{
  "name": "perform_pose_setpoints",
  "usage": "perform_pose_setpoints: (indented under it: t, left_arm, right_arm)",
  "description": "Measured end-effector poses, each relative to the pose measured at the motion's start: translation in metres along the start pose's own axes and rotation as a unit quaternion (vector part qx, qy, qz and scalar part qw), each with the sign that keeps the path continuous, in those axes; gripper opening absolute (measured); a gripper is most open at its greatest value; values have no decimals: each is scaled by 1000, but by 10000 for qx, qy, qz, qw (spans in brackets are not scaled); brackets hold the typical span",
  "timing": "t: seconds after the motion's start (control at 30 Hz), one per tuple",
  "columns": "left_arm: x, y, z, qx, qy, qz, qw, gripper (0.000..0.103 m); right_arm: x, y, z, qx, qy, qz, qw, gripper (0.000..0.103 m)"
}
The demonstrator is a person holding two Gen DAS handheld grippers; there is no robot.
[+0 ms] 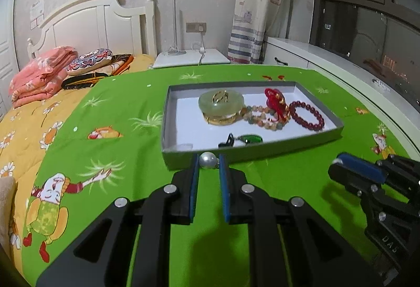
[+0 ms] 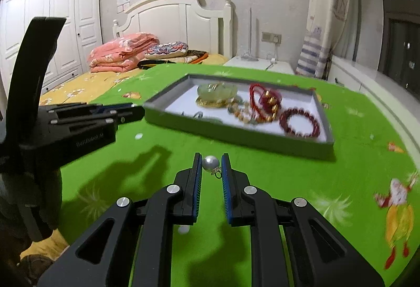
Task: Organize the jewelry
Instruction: 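Carry both pearl earrings into the tray and open both grippers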
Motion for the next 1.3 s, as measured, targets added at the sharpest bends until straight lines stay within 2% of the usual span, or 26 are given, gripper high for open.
perform_pose_setpoints:
  t: [0.33,0.57,1.3]
  left_arm:
    - [-7,-18,23,-69,73,127,9999,15]
    - [-13,-38,35,-38,62,288,9996,15]
    - [-11,-85,54,176,63,612,9980,15]
  right_arm:
    - [-12,-21,39,-129,121,-181,9997,15]
    - [-24,-41,57,-98,-52,-214,9997,15]
    - [-43,-84,77,122,-152,-423,9989,15]
Point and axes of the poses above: each gripper's, at about its wrist camera, not at the fingertips, and y roughly against the way its jaws point, x to its left, z to its top, the point moved 5 cm from there along -y, roughly the way its jaws point, and after that the axes turned 14 degrees about z, right-handed, at the moved point
